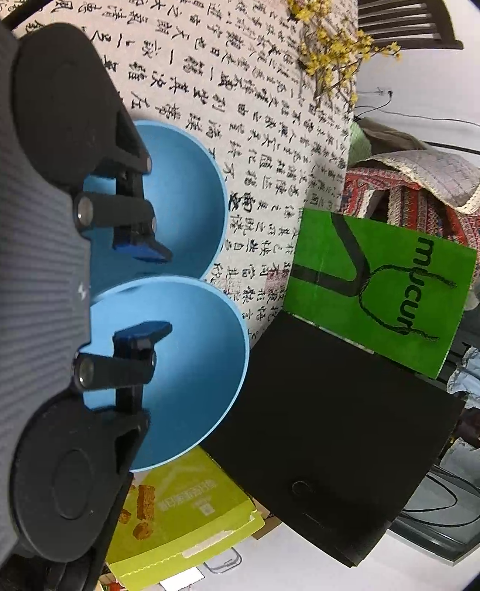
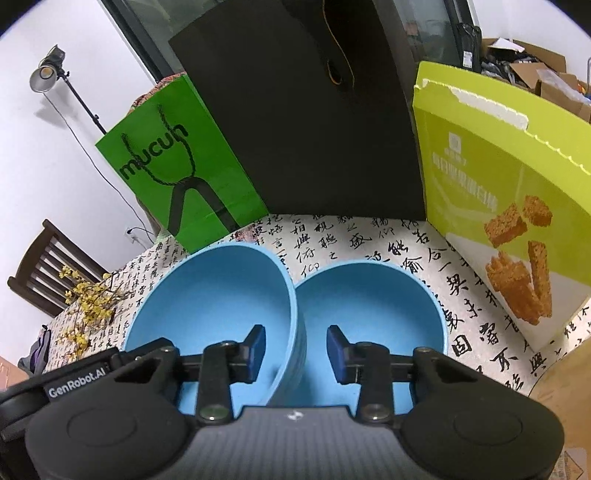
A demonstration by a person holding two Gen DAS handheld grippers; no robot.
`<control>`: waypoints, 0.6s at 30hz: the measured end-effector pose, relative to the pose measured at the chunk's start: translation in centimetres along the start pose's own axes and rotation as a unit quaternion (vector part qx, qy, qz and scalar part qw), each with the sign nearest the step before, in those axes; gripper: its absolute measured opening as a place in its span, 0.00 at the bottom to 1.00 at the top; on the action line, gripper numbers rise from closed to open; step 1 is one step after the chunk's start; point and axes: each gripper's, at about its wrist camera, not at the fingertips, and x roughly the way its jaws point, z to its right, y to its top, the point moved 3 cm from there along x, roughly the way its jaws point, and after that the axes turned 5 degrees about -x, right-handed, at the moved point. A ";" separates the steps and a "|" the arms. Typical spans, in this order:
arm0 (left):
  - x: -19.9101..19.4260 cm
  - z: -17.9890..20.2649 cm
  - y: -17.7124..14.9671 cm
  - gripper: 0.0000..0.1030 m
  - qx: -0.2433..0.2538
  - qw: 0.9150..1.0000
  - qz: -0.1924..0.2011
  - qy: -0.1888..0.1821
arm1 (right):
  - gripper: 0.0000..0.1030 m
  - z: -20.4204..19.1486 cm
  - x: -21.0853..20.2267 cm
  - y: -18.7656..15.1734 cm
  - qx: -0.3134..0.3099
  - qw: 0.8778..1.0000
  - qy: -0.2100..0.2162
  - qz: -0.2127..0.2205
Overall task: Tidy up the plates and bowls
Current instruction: 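Close both grippers on the rims of the two blue bowls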
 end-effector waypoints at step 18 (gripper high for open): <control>0.5 -0.1 -0.1 0.18 -0.001 1.000 -0.006 0.006 | 0.15 -0.1 1.3 -0.2 0.030 0.999 0.005 -0.022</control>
